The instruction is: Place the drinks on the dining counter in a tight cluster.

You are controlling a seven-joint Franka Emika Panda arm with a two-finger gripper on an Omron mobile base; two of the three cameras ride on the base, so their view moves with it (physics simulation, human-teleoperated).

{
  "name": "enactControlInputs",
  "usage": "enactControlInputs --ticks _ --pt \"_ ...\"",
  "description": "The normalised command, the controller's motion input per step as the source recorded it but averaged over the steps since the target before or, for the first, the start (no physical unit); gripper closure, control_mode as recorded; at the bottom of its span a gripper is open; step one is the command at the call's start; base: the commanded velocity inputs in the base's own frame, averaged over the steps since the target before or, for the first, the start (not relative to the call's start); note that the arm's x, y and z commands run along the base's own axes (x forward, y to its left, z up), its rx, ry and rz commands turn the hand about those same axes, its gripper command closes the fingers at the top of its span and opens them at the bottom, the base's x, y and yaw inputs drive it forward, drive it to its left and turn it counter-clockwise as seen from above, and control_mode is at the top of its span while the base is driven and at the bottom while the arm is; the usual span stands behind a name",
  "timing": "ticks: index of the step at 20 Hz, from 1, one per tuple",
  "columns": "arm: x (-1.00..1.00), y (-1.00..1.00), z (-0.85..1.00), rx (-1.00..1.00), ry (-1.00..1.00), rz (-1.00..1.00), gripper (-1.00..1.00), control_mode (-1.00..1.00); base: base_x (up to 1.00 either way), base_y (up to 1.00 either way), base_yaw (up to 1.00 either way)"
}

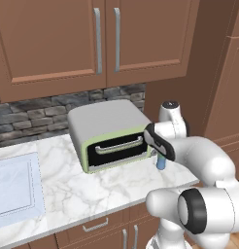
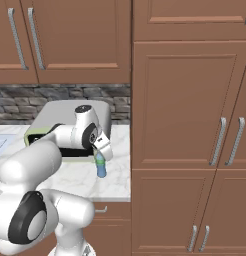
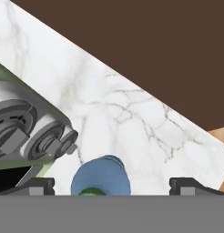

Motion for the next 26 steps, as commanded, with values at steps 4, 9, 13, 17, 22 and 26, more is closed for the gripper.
enactControlInputs --ticks 4,9,13,17,22,26 --pt "0.00 -0.01 0.35 0.00 0.00 0.00 -1.00 -1.00 0.00 0.00 0.00" --pt "0.01 0.00 0.08 0.00 0.00 0.00 -1.00 -1.00 0.00 0.00 0.00" --pt "0.04 0.00 -0.14 0.00 0.00 0.00 -1.00 -1.00 0.00 0.00 0.00" --pt "0.00 0.05 -0.06 0.06 0.00 0.00 -1.00 -1.00 0.00 0.00 0.00" --pt "0.00 0.09 0.00 0.13 0.00 0.00 -1.00 -1.00 0.00 0.00 0.00" --pt "0.00 0.02 -0.02 0.04 0.00 0.00 -1.00 -1.00 0.00 0.00 0.00"
